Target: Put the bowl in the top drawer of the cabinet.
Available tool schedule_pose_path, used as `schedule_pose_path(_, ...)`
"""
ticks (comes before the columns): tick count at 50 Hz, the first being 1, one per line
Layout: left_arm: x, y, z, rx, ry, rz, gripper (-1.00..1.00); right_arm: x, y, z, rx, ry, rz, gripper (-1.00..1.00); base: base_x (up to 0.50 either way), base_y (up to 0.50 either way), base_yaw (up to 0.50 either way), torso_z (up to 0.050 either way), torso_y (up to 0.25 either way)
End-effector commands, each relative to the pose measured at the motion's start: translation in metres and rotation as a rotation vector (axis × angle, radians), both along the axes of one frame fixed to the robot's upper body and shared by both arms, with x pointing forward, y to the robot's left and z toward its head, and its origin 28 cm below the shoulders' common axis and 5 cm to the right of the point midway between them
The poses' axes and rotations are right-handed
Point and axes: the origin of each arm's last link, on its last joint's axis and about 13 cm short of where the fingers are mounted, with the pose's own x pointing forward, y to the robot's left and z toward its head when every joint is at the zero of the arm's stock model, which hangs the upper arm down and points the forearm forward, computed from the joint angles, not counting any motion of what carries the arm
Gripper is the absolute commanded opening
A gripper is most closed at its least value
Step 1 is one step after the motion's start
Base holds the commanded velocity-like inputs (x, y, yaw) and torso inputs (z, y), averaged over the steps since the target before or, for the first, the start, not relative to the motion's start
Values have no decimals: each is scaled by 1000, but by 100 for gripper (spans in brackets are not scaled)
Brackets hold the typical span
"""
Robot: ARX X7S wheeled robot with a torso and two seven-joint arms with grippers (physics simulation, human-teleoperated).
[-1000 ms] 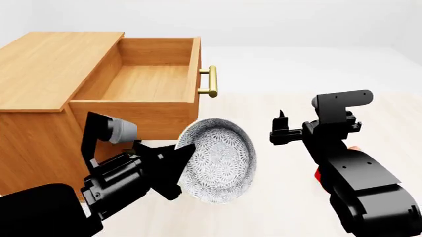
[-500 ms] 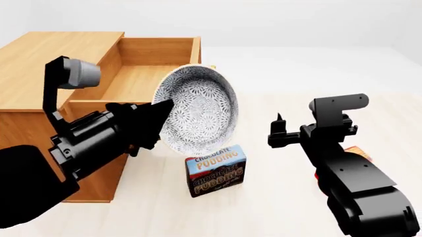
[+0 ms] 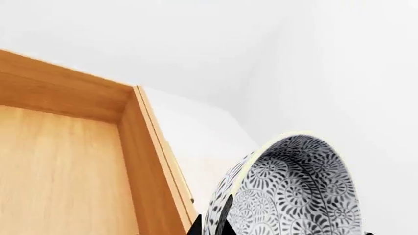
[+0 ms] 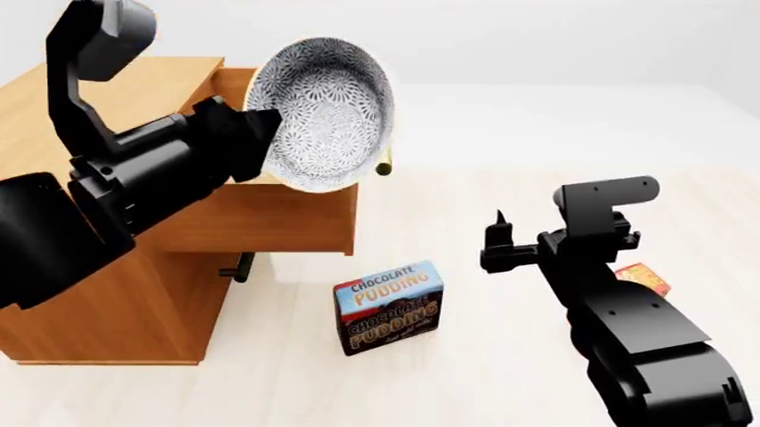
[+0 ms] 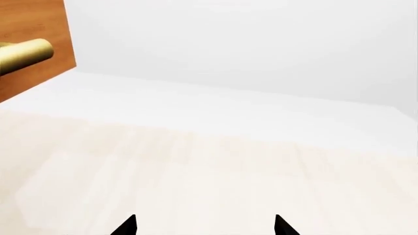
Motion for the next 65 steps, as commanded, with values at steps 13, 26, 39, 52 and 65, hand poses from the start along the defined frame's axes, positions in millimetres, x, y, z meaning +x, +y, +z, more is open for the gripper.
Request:
schedule_pose_path(13, 56, -4, 30, -49, 168, 221, -100, -8, -3, -4, 2, -10, 0, 100, 0, 0, 0, 0, 1)
schedule_pose_path(26, 82, -7, 31, -67, 247, 295, -100, -14, -3, -6, 2, -12, 3, 100, 0, 0, 0, 0, 0)
schedule_pose_path(39, 116, -15, 18, -92, 359, 360, -100, -16, -1, -14, 13, -5, 21, 100, 0, 0, 0, 0, 1)
schedule_pose_path(52, 133, -15, 14, -111, 405, 395, -100, -17, -5, -19, 13, 7, 14, 100, 0, 0, 0, 0, 0)
schedule_pose_path(65, 147, -5, 7, -142, 449, 447, -100, -18, -5, -22, 7, 16, 24, 100, 0, 0, 0, 0, 1)
